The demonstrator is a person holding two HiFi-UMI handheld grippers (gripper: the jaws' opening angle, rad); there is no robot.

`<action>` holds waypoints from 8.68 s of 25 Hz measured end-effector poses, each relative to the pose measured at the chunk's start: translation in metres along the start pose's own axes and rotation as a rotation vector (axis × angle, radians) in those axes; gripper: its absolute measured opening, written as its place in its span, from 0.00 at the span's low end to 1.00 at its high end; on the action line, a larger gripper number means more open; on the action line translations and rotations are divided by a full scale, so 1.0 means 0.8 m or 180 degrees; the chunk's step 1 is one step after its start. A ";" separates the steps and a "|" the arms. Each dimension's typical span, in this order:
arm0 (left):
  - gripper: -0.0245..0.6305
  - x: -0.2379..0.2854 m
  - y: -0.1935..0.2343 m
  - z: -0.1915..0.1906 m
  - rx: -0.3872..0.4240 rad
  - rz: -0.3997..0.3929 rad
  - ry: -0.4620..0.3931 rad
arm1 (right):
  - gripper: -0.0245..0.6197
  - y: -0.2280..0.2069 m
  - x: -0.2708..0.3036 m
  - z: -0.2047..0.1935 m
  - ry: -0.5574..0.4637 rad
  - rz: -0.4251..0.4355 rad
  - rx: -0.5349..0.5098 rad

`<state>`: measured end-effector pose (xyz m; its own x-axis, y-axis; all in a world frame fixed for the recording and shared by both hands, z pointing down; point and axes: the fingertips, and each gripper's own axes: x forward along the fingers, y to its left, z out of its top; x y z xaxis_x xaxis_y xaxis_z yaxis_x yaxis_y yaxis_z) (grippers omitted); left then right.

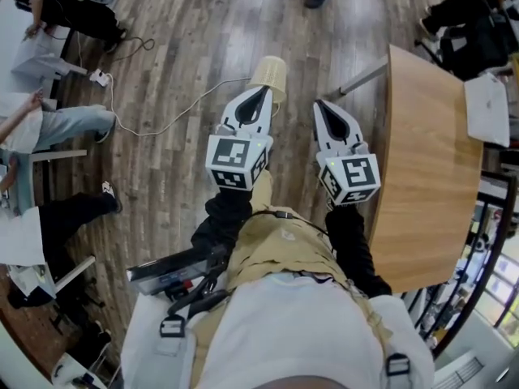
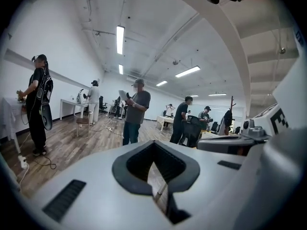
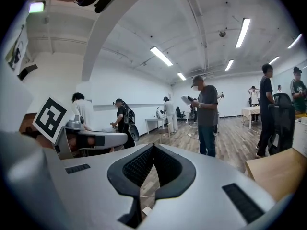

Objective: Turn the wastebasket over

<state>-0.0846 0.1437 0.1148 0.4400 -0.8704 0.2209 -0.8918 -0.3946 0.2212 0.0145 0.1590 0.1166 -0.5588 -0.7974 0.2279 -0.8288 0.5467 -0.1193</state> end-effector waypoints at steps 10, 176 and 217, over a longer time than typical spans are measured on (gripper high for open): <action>0.04 0.128 0.062 0.036 -0.0050 -0.0197 0.0144 | 0.07 -0.061 0.134 0.038 0.0061 -0.0053 0.0013; 0.10 0.591 0.226 -0.896 -0.0983 -0.1150 0.2976 | 0.07 -0.393 0.463 -0.873 0.2578 0.0057 0.0726; 0.11 0.586 0.311 -0.962 -0.0715 0.0245 0.3319 | 0.07 -0.420 0.448 -0.902 0.2534 0.0015 0.0856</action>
<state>-0.0188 -0.1361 1.0046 0.3511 -0.1674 0.9213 -0.9279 -0.1937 0.3184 0.1141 -0.1263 0.9359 -0.4583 -0.3215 0.8286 -0.8616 0.3896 -0.3254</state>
